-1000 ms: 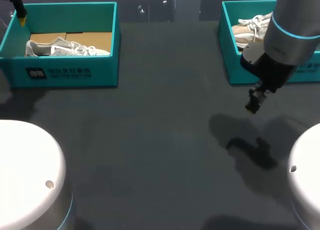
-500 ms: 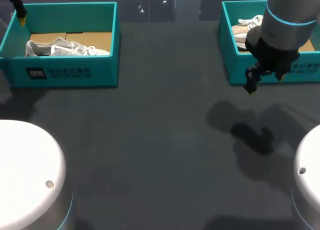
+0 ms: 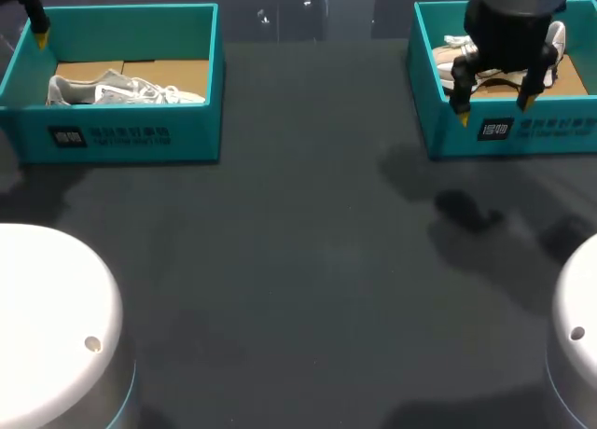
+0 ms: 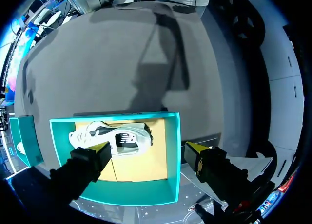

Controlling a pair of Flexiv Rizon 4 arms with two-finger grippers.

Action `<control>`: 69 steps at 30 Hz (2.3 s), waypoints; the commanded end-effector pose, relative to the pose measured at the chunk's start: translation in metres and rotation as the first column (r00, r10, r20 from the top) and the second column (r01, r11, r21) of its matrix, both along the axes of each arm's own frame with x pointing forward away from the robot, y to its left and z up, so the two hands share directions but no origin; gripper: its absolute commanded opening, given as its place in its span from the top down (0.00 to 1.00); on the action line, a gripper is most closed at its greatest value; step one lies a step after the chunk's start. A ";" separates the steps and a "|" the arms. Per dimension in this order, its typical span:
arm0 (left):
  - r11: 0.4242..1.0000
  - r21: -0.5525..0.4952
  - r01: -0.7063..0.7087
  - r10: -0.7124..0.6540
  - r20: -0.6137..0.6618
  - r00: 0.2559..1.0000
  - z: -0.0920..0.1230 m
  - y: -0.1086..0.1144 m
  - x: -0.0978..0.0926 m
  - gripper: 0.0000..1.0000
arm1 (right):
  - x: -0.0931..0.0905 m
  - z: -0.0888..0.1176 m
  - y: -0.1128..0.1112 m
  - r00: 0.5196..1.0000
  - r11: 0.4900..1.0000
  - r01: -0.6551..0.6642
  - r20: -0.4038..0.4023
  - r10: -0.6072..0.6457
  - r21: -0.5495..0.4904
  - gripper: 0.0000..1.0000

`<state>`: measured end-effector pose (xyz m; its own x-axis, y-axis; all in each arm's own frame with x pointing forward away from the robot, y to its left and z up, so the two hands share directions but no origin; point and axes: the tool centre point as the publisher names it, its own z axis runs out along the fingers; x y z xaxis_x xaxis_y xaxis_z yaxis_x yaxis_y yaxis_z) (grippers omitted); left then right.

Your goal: Take the shoe out of the shoebox, open the shoe tongue, remove and reinsert the insole, then place the shoe into the shoebox

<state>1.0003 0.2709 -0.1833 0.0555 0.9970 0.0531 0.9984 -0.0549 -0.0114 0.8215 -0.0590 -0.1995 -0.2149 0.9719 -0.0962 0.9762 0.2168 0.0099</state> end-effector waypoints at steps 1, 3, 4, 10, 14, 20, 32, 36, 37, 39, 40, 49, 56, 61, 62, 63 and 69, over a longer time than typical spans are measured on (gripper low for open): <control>1.000 0.001 0.001 -0.001 0.002 1.000 0.000 0.000 0.000 0.00 | 0.003 -0.001 0.002 1.000 1.000 0.002 -0.021 -0.002 -0.007 0.00; 1.000 0.001 0.001 -0.001 0.002 1.000 0.000 0.000 0.000 0.00 | 0.003 -0.001 0.002 1.000 1.000 0.002 -0.021 -0.002 -0.007 0.00; 1.000 0.001 0.001 -0.001 0.002 1.000 0.000 0.000 0.000 0.00 | 0.003 -0.001 0.002 1.000 1.000 0.002 -0.021 -0.002 -0.007 0.00; 1.000 0.001 0.001 -0.001 0.002 1.000 0.000 0.000 0.000 0.00 | 0.003 -0.001 0.002 1.000 1.000 0.002 -0.021 -0.002 -0.007 0.00; 1.000 0.001 0.001 -0.001 0.002 1.000 0.000 0.000 0.000 0.00 | 0.005 -0.001 0.002 1.000 1.000 0.020 -0.015 -0.020 -0.023 0.00; 1.000 0.001 0.001 -0.001 0.002 1.000 0.000 0.000 0.000 0.00 | 0.037 0.003 0.000 0.997 0.995 0.076 -0.023 -0.077 -0.062 0.00; 1.000 0.001 0.001 -0.001 0.002 1.000 0.000 0.000 0.000 0.00 | 0.124 -0.002 -0.072 0.994 0.992 0.105 -0.002 -0.105 -0.076 0.00; 1.000 0.001 0.001 -0.001 0.002 1.000 0.000 0.000 0.000 0.00 | 0.148 -0.003 -0.095 0.995 0.991 0.099 0.016 -0.098 -0.095 0.00; 1.000 0.001 0.001 -0.001 0.002 1.000 0.000 0.000 0.000 0.00 | 0.151 -0.004 -0.099 0.995 0.991 0.100 0.019 -0.098 -0.092 0.00; 1.000 0.001 0.001 -0.001 0.002 1.000 0.000 0.000 0.000 0.00 | 0.163 -0.007 -0.112 0.995 0.992 0.104 0.020 -0.102 -0.078 0.00; 1.000 0.001 0.001 -0.001 0.002 1.000 0.000 0.000 0.000 0.00 | 0.167 -0.009 -0.119 0.994 0.991 0.110 0.020 -0.109 -0.070 0.00; 1.000 0.001 0.001 -0.001 0.002 1.000 0.000 0.000 0.000 0.00 | 0.207 -0.029 -0.166 0.983 0.983 0.184 0.026 -0.184 0.001 0.00; 1.000 0.001 0.001 -0.001 0.002 1.000 0.000 0.000 0.000 0.00 | 0.238 -0.035 -0.184 0.973 0.973 0.229 0.022 -0.229 0.003 0.00; 1.000 0.001 0.001 -0.001 0.002 1.000 0.000 0.000 0.000 0.00 | 0.258 -0.039 -0.189 0.968 0.968 0.249 0.024 -0.249 -0.008 0.00; 1.000 0.001 0.001 -0.001 0.002 1.000 0.000 0.000 0.000 0.00 | 0.261 -0.041 -0.190 0.967 0.967 0.253 0.026 -0.253 -0.003 0.00; 1.000 0.001 0.001 -0.001 0.002 1.000 0.000 0.000 0.000 0.00 | 0.264 -0.043 -0.191 0.966 0.966 0.257 0.025 -0.257 -0.002 0.00; 1.000 0.001 0.001 -0.001 0.002 1.000 0.000 0.000 0.000 0.00 | 0.282 -0.053 -0.200 0.965 0.966 0.259 0.036 -0.259 0.000 0.00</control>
